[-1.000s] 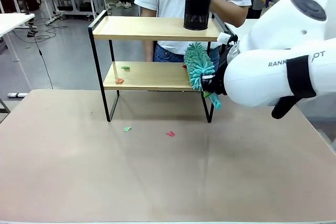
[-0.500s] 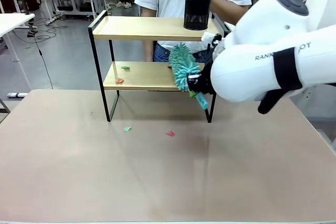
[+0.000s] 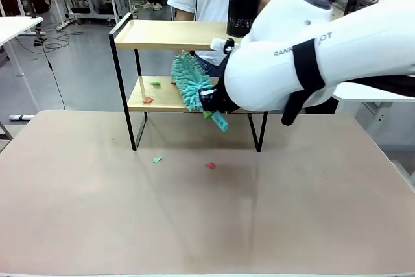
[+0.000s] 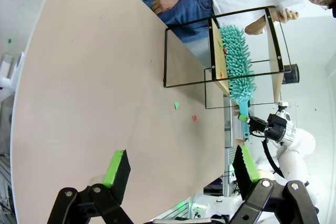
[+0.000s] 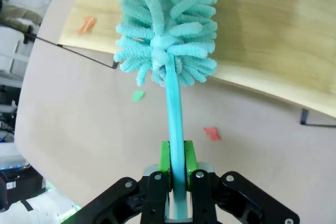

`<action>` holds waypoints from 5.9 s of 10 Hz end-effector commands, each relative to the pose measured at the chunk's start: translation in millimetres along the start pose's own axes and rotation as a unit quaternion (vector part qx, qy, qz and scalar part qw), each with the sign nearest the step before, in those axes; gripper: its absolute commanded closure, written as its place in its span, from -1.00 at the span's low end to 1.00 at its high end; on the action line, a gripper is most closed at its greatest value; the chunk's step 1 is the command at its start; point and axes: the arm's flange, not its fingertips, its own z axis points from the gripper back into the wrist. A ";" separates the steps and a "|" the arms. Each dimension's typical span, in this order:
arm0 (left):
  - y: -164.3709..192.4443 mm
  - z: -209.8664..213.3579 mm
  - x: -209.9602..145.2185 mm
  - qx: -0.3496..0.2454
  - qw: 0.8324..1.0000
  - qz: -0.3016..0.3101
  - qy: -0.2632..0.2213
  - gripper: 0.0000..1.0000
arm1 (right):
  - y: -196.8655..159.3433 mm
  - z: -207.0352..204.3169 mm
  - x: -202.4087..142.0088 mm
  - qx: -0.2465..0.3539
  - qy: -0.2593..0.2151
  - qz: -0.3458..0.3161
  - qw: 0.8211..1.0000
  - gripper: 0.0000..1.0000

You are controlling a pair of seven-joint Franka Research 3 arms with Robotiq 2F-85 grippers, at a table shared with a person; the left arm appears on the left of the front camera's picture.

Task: Clean the shelf.
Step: Clean the remaining tier of the Shelf with the Duster once objects are removed, then hand the Duster back to the human.

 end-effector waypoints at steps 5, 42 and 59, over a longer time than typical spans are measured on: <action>0.1 -0.2 0.2 -0.011 1.000 -0.012 -0.006 -1.00 | 9.5 -3.5 1.6 0.052 0.049 0.118 0.990 0.74; 0.1 -0.2 0.2 -0.011 1.000 -0.012 -0.006 -1.00 | -428.2 257.3 -347.6 0.427 -0.016 -0.324 0.844 0.74; -185.0 -180.2 -176.3 -0.069 0.887 -0.156 0.428 -1.00 | -199.8 263.6 -260.8 0.473 0.238 0.112 0.841 0.74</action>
